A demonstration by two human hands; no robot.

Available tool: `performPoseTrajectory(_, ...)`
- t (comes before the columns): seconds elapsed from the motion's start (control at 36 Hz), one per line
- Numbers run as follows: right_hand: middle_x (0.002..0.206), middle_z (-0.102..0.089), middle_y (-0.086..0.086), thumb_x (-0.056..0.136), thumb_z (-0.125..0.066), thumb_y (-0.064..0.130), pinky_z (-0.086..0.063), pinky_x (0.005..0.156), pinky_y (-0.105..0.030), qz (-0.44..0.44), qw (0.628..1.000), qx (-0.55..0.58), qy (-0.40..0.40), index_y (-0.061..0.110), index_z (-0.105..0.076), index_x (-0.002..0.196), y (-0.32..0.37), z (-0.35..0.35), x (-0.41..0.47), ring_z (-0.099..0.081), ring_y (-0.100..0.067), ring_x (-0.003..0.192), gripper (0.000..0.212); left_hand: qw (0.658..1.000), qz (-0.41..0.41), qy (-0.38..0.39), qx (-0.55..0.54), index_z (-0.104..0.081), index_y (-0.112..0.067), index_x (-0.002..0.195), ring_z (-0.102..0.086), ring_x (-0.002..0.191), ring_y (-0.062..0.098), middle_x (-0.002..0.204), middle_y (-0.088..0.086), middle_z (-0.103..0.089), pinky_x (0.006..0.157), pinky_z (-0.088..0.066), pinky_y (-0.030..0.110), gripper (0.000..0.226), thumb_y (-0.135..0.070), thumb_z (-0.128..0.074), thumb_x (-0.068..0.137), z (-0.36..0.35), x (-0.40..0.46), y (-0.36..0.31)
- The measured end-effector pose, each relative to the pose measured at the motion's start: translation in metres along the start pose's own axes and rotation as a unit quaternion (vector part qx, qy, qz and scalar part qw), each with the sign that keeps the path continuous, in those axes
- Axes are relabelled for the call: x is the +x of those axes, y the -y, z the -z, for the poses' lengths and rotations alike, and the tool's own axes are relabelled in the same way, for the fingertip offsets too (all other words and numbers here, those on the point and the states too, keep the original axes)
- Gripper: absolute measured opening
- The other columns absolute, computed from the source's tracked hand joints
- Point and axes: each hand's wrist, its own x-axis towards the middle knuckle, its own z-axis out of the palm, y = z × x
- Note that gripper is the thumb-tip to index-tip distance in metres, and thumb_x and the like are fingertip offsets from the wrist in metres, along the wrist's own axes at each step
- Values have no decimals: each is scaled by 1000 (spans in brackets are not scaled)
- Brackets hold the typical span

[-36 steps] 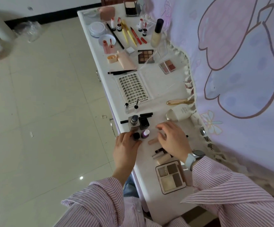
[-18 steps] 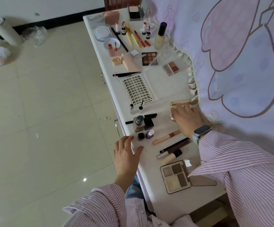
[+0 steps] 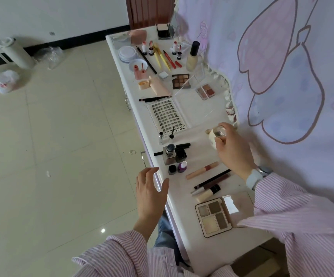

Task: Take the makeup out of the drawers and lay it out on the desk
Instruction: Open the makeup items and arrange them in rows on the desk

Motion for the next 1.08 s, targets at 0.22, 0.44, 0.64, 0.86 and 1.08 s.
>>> performPoseTrajectory(0.22,110,-59,-15,87,-59,10,-58,72,-34,-291,795,517,127,7,-56,99,27,23,-38,-59,-28,104,13,982,-171,21,-75,-43,-23,124,-52,108,17,119,-4,-47,83,-50,31,60,-59,-58,79,24,4,-33)
performPoseTrajectory(0.44,74,-55,-12,90,-56,23,-46,44,-20,-341,737,536,233,1,-57,90,45,11,-76,-57,-17,58,23,928,-371,31,10,-52,-13,111,-53,92,15,103,5,-59,71,-49,23,49,-56,-49,88,32,5,-40)
performPoseTrajectory(0.64,72,-52,-6,94,-49,12,-35,47,-18,-190,819,477,256,12,-54,92,45,11,-89,-49,-9,55,6,980,-190,53,-32,-58,-3,98,-55,54,15,71,5,-61,54,-36,13,44,-43,-40,94,46,-6,-56)
performPoseTrajectory(0.86,100,-59,-2,78,-51,45,-53,68,-35,-163,793,534,242,21,-55,103,45,25,-77,-61,-13,80,35,975,23,133,-177,-59,-16,92,-54,59,10,73,-4,-56,46,-47,21,12,-25,-51,94,45,8,-71)
performPoseTrajectory(1.08,73,-58,4,93,-52,19,-44,53,-19,-142,886,362,254,18,-59,102,33,23,-71,-56,-10,60,11,964,41,192,-178,-59,-20,84,-51,45,6,67,-5,-53,43,-41,19,15,-27,-50,94,37,6,-72)
